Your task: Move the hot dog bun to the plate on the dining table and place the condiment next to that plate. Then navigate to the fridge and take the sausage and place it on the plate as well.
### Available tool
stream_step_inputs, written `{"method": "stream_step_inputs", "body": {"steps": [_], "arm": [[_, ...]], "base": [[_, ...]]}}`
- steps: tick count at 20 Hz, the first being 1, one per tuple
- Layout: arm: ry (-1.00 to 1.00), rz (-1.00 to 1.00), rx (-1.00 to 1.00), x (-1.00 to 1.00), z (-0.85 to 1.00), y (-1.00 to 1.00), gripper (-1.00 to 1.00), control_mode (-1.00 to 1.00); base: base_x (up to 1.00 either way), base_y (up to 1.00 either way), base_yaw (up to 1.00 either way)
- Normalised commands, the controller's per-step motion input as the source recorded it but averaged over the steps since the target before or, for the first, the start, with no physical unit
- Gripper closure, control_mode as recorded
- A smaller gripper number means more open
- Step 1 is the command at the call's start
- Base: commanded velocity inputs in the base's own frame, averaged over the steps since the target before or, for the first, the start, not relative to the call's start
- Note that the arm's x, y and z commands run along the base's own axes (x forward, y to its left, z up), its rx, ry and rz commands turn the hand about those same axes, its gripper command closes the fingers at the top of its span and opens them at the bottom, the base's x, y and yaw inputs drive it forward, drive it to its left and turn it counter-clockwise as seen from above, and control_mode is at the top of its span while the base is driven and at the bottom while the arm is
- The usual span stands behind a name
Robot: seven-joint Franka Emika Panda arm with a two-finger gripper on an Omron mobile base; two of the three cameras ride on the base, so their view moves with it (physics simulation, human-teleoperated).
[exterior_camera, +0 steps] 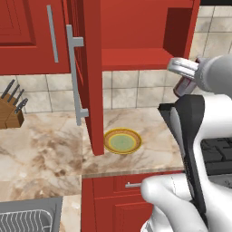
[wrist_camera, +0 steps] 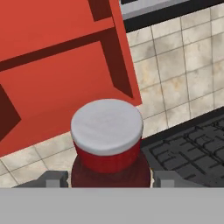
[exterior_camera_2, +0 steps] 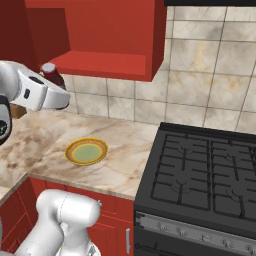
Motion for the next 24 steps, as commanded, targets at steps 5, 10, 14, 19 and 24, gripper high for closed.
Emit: {"method": "stream_step_inputs", "body": {"steps": [5,10,14,19,24], "arm": [[0.01,-0.01,0.00,-0.11,-0.03,0.02,1.00,1.00],[0.00,0.00,0.00,0.00,0.00,0.00,1.00,1.00],[0.00,0.00,0.00,0.00,0.00,0.00,1.00,1.00],[0.00,0.00,0.00,0.00,0.00,0.00,1.00,1.00],[0.00,0.00,0.00,0.00,0.00,0.00,1.00,1.00]], "base": [[-0.29,0.04,-0.04],[-0.98,0.01,-0.40],[-1.00,0.01,-0.59],[-0.87,0.00,-0.70],[-0.59,0.06,-0.85]]}}
